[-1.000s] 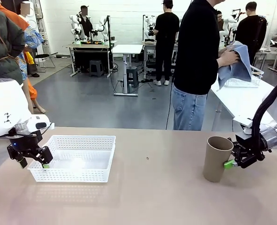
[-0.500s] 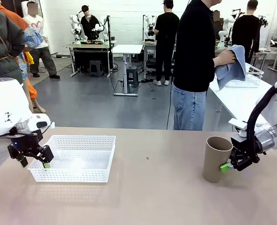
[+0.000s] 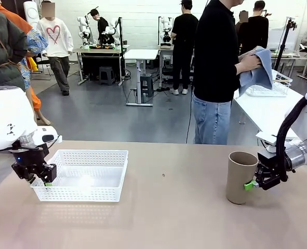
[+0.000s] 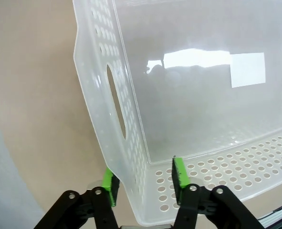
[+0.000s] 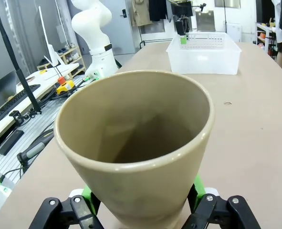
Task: Clean and organize the cups into the basket.
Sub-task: Pick up the Organizing basket and move it to the center of the table, then pick up the Reusable plastic cup from the right side of the table and place it inside the Organizing basket.
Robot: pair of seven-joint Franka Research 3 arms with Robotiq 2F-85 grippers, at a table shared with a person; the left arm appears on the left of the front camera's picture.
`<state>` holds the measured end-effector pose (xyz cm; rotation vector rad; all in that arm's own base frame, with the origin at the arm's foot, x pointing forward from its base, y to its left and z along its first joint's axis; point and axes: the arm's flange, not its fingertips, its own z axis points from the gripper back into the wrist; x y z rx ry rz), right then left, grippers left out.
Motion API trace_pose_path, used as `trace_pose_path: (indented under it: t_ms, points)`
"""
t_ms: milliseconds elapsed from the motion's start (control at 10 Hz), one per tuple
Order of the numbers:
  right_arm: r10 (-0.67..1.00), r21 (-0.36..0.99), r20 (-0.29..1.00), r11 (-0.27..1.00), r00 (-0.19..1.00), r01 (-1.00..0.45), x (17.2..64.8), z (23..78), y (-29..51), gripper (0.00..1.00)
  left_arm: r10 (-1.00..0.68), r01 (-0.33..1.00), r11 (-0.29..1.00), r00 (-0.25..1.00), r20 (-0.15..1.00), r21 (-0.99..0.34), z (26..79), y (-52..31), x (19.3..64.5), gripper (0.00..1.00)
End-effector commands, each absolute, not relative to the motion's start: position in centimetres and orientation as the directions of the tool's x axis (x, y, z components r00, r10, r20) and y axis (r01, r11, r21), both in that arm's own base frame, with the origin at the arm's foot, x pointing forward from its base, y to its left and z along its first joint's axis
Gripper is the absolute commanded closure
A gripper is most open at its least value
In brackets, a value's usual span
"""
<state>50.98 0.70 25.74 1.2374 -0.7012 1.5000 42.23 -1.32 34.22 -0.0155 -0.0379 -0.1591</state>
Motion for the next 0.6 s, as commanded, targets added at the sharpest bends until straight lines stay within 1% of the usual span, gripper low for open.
trace_pose_path:
  t_ms: [0,100,200,300,400,500]
  points:
    - [0.313,0.142,0.949,-0.312,0.039,-0.940,51.46,25.83,0.63,1.00,-0.170,0.170,0.985,0.985,0.031,-0.004,34.59,-1.26,42.55,0.83]
    - [0.315,0.143,0.948,-0.310,0.040,-0.940,51.49,25.83,0.66,1.00,-0.168,0.168,0.986,0.985,0.034,-0.008,34.73,-1.20,42.52,0.92]
    - [0.318,0.145,0.947,-0.310,0.041,-0.940,51.46,25.87,0.71,0.75,-0.160,0.160,0.987,0.986,0.036,-0.013,34.76,-1.08,42.42,1.00]
    - [0.321,0.143,0.946,-0.310,0.039,-0.940,51.43,25.95,0.82,0.75,-0.150,0.151,0.988,0.988,0.034,-0.019,34.70,-0.94,42.40,1.00]
    - [0.323,0.140,0.946,-0.308,0.035,-0.941,51.35,25.98,0.88,1.00,-0.142,0.143,0.990,0.989,0.031,-0.020,34.65,-1.00,42.35,1.00]
    - [0.322,0.137,0.946,-0.304,0.034,-0.943,51.24,25.96,0.81,0.75,-0.130,0.130,0.991,0.991,0.030,-0.019,34.67,-1.10,42.39,1.00]
